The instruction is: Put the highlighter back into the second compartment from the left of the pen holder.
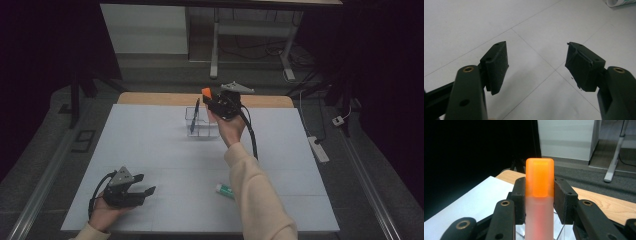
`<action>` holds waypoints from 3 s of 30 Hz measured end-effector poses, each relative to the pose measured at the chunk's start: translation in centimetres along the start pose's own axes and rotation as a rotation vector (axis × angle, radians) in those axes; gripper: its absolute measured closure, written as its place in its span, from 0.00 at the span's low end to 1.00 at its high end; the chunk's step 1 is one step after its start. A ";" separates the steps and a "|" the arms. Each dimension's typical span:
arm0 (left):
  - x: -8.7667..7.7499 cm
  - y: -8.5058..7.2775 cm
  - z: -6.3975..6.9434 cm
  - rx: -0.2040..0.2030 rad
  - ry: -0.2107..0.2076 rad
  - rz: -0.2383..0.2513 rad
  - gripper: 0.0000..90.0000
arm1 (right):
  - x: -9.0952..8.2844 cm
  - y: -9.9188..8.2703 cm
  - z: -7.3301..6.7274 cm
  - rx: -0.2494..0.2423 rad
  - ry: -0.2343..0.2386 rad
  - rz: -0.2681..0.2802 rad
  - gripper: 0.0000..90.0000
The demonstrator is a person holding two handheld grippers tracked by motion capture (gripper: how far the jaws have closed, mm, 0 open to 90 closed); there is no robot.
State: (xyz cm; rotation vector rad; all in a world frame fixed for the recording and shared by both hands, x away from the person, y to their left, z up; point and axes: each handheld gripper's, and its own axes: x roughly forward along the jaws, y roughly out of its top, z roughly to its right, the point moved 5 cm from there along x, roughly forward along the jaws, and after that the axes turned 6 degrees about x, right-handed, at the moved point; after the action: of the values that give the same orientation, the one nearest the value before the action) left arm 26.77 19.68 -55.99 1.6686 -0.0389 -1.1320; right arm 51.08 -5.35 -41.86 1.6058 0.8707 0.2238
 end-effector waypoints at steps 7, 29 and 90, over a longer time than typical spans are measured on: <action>0.0 -0.1 0.0 0.003 0.002 -0.003 0.38 | 1.1 0.2 0.3 0.008 -0.003 0.013 0.71; -0.2 -0.4 -0.1 -0.003 0.006 -0.005 0.38 | 4.6 -0.6 0.9 0.025 -0.006 0.024 0.71; 0.0 -0.5 -0.5 -0.009 0.041 -0.018 0.38 | -8.5 -6.0 4.0 -0.059 0.061 -0.077 0.49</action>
State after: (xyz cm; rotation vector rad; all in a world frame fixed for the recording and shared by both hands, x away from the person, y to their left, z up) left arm 26.84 20.23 -56.37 1.6871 0.0072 -1.1093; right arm 45.03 -13.97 -45.62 1.5140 0.9623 0.2430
